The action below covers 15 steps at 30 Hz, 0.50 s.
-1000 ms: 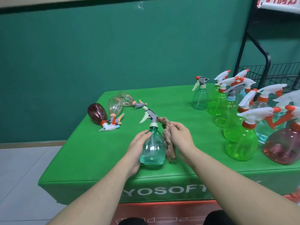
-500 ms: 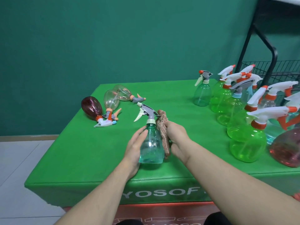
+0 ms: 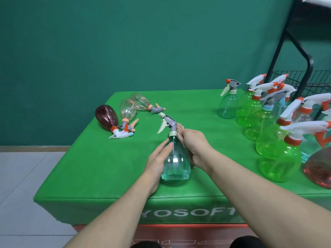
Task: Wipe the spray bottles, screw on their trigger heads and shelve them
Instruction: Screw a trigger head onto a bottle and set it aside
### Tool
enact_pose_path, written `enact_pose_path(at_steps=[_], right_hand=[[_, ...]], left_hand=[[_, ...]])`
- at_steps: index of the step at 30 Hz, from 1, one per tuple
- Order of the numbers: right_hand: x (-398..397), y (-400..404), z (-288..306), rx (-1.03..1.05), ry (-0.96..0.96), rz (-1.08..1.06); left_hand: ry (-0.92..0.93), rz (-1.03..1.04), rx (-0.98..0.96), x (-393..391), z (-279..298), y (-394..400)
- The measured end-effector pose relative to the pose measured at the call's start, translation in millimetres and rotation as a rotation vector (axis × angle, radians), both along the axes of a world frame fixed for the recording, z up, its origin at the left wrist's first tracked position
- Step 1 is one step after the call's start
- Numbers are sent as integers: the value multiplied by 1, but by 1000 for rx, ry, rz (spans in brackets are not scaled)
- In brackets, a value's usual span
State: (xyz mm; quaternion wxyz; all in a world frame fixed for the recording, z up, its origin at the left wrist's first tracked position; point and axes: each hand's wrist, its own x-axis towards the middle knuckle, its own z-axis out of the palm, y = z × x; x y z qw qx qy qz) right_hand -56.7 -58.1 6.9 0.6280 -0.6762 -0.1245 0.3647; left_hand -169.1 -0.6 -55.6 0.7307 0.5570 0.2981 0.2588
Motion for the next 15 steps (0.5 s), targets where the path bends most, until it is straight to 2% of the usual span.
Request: enact_pose_path(at_steps=[6,11,15], right_hand=[[1,-11,-5,-113,-397,121],[7,-24,-7,-143,-563,163],[3,-35,-15,-69,-580,113]], left_hand=[[-1,-9,-8,1,0,2],[35,-13,15,3,-2,0],[67,29,30,4,2,-4]])
